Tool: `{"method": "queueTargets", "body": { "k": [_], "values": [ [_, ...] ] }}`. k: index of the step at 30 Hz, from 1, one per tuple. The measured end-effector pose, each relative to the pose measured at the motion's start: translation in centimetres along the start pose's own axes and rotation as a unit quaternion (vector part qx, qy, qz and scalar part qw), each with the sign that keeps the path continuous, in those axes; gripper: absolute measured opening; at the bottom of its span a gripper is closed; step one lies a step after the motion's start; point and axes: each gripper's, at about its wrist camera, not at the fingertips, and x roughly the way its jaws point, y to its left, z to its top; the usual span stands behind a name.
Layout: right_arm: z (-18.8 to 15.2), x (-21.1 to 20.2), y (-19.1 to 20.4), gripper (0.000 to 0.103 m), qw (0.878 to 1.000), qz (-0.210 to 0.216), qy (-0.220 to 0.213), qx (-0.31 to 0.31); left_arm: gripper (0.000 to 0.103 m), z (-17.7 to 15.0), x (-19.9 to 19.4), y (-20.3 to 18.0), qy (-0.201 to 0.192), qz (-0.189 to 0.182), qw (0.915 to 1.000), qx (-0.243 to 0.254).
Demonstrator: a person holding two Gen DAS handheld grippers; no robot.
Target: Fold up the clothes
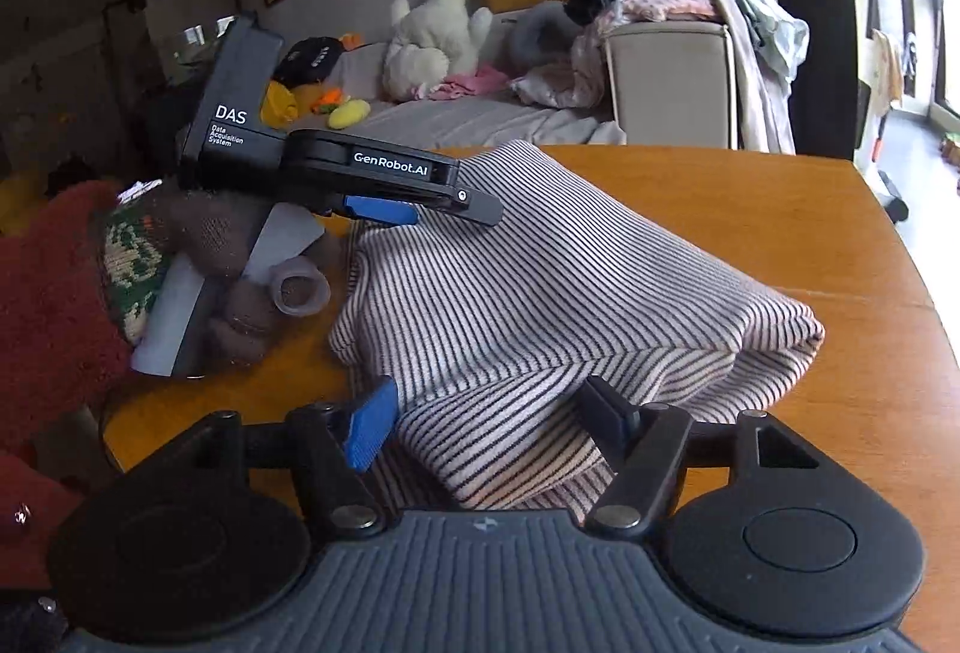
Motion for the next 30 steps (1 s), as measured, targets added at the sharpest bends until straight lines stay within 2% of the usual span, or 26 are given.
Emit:
{"method": "queueTargets", "body": {
  "k": [3, 5, 6, 7, 10, 11, 13, 15, 17, 25, 30],
  "values": [
    [1.9, -1.2, -1.0, 0.067, 0.999, -0.022, -0.036, -0.005, 0.096, -0.8, -2.7, -0.3, -0.004, -0.005, 0.9999, -0.009],
    [3.3, -1.2, -2.2, 0.049, 0.997, -0.054, -0.049, -0.011, 0.095, -1.4, -4.4, -1.0, -0.010, -0.004, 0.9999, -0.004],
    [3.7, -0.6, -2.8, 0.036, 0.997, -0.065, -0.044, -0.015, 0.094, -1.7, -5.1, -1.4, -0.012, -0.003, 0.9999, -0.001],
    [4.0, 0.1, -3.4, 0.034, 0.996, -0.075, -0.037, -0.018, 0.090, -2.0, -5.5, -1.8, -0.012, -0.004, 0.9999, 0.002],
    [3.0, 3.6, -5.0, 0.034, 0.993, -0.114, 0.016, -0.030, 0.071, -2.9, -6.3, -3.0, -0.001, -0.027, 0.9996, 0.003],
    [2.3, 4.5, -5.6, 0.034, 0.992, -0.120, 0.026, -0.027, 0.069, -3.2, -6.3, -3.4, 0.004, -0.037, 0.9993, 0.002],
    [1.7, 4.5, -6.4, 0.034, 0.994, -0.112, 0.013, -0.005, 0.068, -3.8, -6.3, -4.0, 0.014, -0.053, 0.9985, 0.003],
    [1.5, 4.1, -6.6, 0.034, 0.994, -0.109, 0.009, 0.016, 0.068, -4.5, -5.8, -4.4, 0.022, -0.049, 0.9984, 0.018],
    [1.1, 3.8, -6.3, 0.035, 0.994, -0.112, 0.008, 0.011, 0.068, -4.9, -5.0, -4.4, 0.031, -0.044, 0.9983, 0.023],
    [-0.7, 1.3, -4.4, 0.036, 0.994, -0.109, 0.003, 0.023, 0.070, -4.8, -3.9, -3.8, 0.030, -0.040, 0.9983, 0.030],
    [-2.2, -0.3, -2.9, 0.038, 0.995, -0.087, -0.003, 0.046, 0.070, -4.7, -3.6, -3.7, 0.026, -0.037, 0.9983, 0.037]
  ]
}}
